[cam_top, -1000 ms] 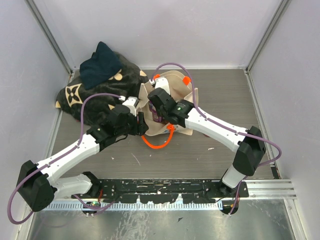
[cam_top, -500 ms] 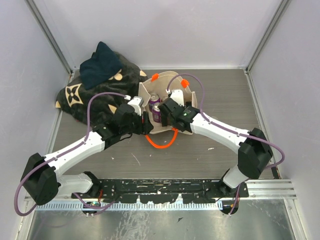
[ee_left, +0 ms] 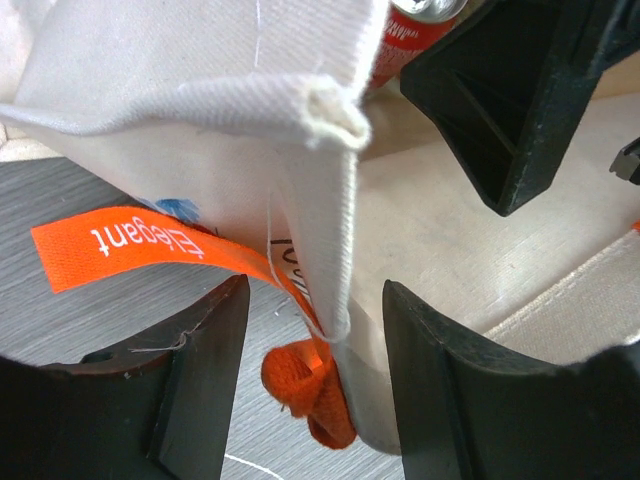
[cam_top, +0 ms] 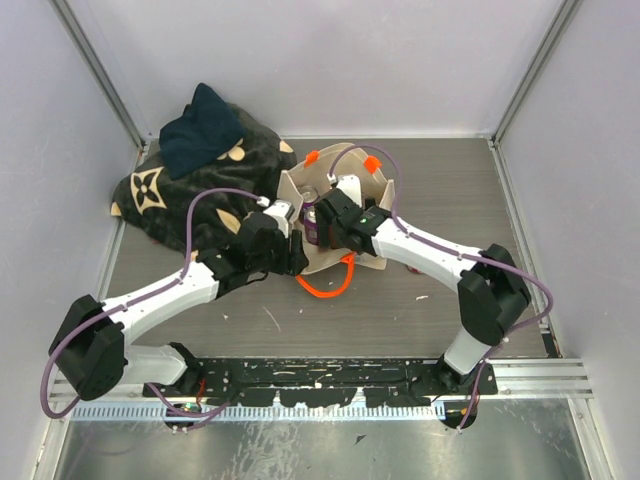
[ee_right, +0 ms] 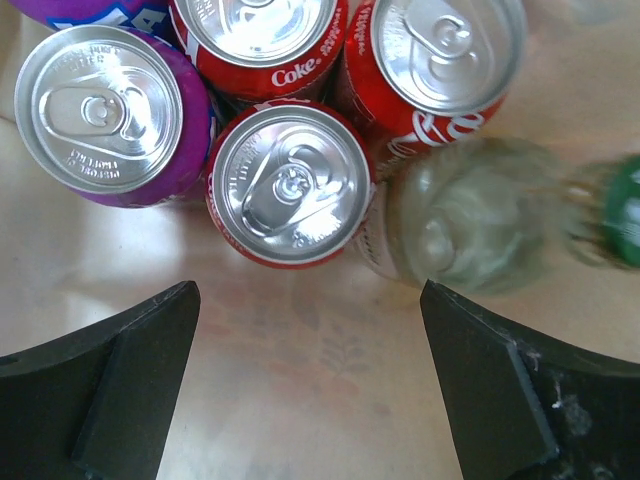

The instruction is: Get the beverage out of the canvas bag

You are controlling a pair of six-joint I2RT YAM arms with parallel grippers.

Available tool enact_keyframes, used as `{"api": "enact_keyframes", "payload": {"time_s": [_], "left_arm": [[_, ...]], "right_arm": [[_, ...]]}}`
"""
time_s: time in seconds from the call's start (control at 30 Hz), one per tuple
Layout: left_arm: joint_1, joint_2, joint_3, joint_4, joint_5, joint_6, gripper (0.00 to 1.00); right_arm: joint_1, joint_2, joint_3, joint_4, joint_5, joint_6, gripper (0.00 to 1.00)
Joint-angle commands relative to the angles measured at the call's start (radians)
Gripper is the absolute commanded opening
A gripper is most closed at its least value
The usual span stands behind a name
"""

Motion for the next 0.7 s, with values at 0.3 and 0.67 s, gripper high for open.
{"api": "enact_keyframes", "payload": {"time_s": [0.3, 0.67], "left_arm": [[-0.066, 0.099, -0.021, -0.021, -0.067, 0.061, 0.62], [-0.073, 0.136, 0.005, -0.021, -0.060, 0.077, 0.62]], "right_arm": [[-0.027, 0.094, 0.100, 0.061, 0.014, -0.004, 0.96], [-0.083, 0.135, 0.150, 0.071, -0.021, -0.017, 0.93]]}}
